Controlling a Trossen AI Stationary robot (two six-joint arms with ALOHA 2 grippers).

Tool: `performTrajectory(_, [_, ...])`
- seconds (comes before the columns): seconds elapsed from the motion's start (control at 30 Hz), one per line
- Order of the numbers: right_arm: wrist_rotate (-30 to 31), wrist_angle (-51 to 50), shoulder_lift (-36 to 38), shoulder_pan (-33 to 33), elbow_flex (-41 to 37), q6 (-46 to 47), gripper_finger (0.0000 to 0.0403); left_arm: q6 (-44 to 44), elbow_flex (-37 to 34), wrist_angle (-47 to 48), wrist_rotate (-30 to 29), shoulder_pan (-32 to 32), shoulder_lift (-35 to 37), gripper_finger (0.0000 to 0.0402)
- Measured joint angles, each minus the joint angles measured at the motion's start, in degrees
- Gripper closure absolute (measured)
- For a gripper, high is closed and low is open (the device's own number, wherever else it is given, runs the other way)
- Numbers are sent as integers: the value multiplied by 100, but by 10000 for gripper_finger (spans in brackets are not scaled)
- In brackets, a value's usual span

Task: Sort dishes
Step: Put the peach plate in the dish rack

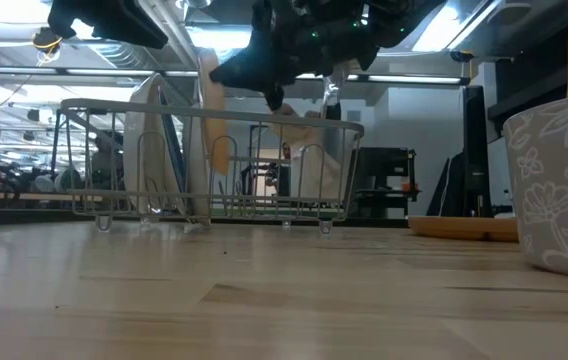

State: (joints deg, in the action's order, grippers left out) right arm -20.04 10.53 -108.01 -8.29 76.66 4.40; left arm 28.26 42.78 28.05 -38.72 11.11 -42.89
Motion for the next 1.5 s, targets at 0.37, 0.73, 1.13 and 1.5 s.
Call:
performTrajectory(0.37, [-284, 87, 5, -83, 5, 281, 391, -84, 0, -4, -2, -1, 0, 311])
performTrajectory(0.73, [-384, 87, 13, -186, 7, 439, 391, 11, -2, -29, -2, -1, -1, 311])
performTrajectory(1.13, [-1103, 631, 2, -229, -4, 575, 391, 471, -2, -516, -4, -1, -2, 311])
performTrajectory(1.5, [-1009, 784, 39, -304, -341, 684, 391, 474, -2, -517, -4, -1, -2, 311])
